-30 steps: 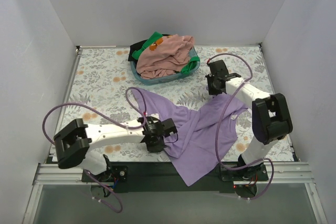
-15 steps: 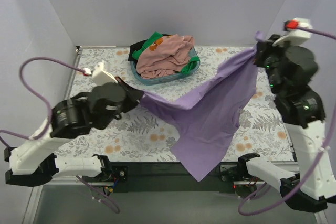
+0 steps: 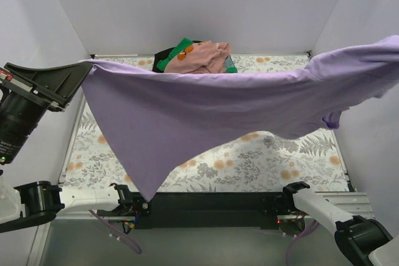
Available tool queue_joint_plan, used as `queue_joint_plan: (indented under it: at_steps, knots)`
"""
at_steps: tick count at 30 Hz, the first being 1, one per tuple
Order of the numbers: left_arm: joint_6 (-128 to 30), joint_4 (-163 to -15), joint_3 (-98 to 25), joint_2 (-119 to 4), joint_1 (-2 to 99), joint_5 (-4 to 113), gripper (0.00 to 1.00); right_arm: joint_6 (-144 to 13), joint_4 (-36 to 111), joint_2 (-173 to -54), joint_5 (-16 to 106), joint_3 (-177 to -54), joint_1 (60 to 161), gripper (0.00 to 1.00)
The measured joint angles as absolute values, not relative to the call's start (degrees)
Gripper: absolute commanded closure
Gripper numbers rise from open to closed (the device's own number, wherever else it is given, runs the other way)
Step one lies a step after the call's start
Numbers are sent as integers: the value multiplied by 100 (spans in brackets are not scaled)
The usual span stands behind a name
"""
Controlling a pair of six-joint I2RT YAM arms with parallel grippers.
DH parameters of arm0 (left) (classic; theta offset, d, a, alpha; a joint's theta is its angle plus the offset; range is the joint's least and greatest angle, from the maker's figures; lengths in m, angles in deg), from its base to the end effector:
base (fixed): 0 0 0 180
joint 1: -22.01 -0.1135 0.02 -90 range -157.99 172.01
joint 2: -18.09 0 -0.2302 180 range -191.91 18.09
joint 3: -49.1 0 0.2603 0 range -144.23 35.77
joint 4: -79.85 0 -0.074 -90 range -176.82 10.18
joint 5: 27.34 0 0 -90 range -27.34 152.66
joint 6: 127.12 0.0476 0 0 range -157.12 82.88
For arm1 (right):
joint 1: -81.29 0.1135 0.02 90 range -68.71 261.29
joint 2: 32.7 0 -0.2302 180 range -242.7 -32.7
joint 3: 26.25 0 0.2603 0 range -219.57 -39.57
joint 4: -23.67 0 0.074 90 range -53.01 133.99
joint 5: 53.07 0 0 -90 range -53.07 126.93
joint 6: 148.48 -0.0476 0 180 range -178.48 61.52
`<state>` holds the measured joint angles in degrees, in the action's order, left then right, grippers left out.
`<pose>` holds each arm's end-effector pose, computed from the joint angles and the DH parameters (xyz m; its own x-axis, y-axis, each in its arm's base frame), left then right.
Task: Fold and stack the t-shirts
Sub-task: Flatten the tshirt out
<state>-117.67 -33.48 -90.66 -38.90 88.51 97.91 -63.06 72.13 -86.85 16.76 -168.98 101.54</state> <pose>0.0395 -0.0219 0.5961 -0.5025 -0.8646 0.0001 0.1957 -0.1139 -0.9740 -0.0108 -0.0215 0.6368 0.5964 0.2999 -0.7445 -0.1255 0.9510 0.2825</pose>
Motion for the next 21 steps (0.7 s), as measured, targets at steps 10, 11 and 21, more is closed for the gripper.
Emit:
queue_joint_plan:
  at_steps: [10, 11, 21]
  knots:
    - [-11455, -3514, -8871, -3842, 8851, 10621, 100, -5944, 6841, -8525, 1504, -16754, 10154, 99]
    - [-11442, -3593, -8729, -3829, 8851, 10859, 100, -5869, 6776, -8571, 1425, -16695, 10154, 99]
    - [-11254, -4601, -6168, -3689, 8851, 12927, 100, -5456, 5779, -9260, 293, -14550, 10154, 99]
